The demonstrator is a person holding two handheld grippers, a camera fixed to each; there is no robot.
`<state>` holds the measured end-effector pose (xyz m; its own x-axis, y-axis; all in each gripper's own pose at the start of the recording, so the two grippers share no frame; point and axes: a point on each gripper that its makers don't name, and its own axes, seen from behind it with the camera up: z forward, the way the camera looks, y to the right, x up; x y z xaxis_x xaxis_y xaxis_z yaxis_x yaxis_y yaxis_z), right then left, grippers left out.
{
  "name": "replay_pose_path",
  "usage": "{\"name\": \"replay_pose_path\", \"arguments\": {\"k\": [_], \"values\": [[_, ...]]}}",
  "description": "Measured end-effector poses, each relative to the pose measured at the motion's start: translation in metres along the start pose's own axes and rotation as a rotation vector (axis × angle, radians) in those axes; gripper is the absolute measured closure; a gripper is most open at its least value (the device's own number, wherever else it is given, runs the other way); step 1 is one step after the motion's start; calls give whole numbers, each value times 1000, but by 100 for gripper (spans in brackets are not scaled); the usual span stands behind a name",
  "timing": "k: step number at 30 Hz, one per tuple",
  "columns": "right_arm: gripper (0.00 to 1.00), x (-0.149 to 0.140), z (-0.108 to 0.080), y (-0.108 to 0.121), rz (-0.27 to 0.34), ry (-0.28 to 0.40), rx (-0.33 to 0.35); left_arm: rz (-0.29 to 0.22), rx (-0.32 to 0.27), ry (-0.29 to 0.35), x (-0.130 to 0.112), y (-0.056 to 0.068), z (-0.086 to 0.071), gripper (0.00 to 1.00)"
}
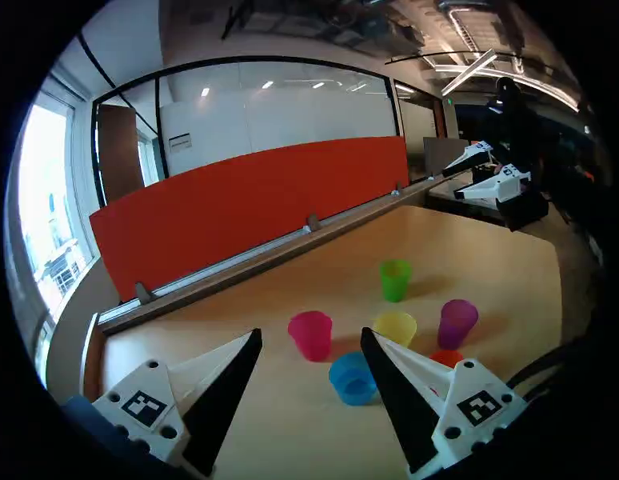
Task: Pour water
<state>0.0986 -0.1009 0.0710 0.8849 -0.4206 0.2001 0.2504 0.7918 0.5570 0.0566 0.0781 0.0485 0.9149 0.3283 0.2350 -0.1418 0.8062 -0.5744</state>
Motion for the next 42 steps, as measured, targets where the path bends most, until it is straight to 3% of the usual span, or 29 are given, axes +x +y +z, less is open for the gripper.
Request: {"name": "replay_pose_path", "arguments": {"k": [12,27,33,42], "values": [[0,-17,19,-5,-4,-49,52,17,-60,-56,-25,15,15,9],[0,-36,44,-8,23,-80,94,18,-180,-148,-69,46,37,8],[0,-45,54,-11,34,-93,116,35,-189,-172,-82,50,46,8],[0,-55,65,-14,18,-115,130,18,-219,-209,-101,57,56,9]]}}
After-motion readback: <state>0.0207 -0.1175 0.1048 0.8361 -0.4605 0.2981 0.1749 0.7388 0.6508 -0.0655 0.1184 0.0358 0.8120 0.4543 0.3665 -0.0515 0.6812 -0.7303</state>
